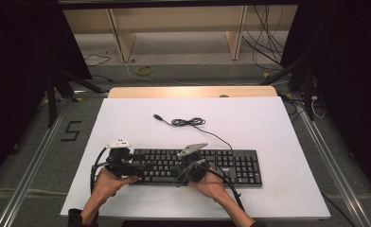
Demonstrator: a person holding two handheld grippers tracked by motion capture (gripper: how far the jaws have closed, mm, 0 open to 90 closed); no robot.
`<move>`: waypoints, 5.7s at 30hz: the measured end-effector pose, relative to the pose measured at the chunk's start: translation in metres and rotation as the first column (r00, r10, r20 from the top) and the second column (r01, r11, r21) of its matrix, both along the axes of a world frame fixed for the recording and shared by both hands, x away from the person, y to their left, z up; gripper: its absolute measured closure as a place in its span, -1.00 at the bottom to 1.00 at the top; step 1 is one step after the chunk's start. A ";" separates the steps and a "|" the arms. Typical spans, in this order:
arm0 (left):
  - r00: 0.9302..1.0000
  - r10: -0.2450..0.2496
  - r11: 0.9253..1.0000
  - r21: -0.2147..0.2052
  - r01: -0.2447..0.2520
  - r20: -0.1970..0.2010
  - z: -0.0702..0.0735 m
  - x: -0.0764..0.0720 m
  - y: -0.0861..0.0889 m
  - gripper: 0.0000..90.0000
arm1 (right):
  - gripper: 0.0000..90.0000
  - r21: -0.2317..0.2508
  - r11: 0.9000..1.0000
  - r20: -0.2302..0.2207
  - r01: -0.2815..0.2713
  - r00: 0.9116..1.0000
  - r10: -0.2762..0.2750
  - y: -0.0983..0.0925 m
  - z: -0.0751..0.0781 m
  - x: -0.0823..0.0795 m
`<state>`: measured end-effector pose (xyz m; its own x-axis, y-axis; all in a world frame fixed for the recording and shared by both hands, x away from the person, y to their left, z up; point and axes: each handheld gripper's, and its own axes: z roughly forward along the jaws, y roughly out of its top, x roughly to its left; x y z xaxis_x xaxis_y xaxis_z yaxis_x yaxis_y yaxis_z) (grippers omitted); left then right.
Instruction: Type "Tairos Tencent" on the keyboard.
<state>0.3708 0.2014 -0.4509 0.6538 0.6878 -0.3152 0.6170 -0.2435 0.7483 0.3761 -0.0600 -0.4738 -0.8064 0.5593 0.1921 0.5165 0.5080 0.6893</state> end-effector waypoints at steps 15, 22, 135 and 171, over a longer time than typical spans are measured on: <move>1.000 -0.014 1.000 0.008 0.014 -0.009 -0.003 -0.002 -0.002 -0.23 | 1.00 -0.031 0.999 -0.001 -0.008 1.000 0.008 0.004 -0.005 0.000; 1.000 -0.024 1.000 0.015 0.024 -0.010 -0.004 -0.002 -0.004 -0.23 | 1.00 -0.002 1.000 -0.002 0.012 1.000 -0.012 0.000 0.001 0.001; 0.985 -0.156 0.971 0.173 0.166 -0.073 -0.012 0.004 -0.036 0.94 | -0.20 0.195 0.972 0.039 0.129 0.990 -0.139 -0.077 0.024 -0.017; 1.000 0.002 0.999 0.035 -0.001 -0.031 0.007 0.016 -0.011 -0.18 | -0.20 0.196 0.973 0.045 0.125 0.990 -0.136 -0.076 0.024 -0.017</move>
<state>0.3872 0.1900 -0.4444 0.6432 0.6996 -0.3112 0.6401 -0.2683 0.7199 0.3588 -0.1358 -0.4499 -0.7418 0.6174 0.2619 0.5261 0.2936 0.7981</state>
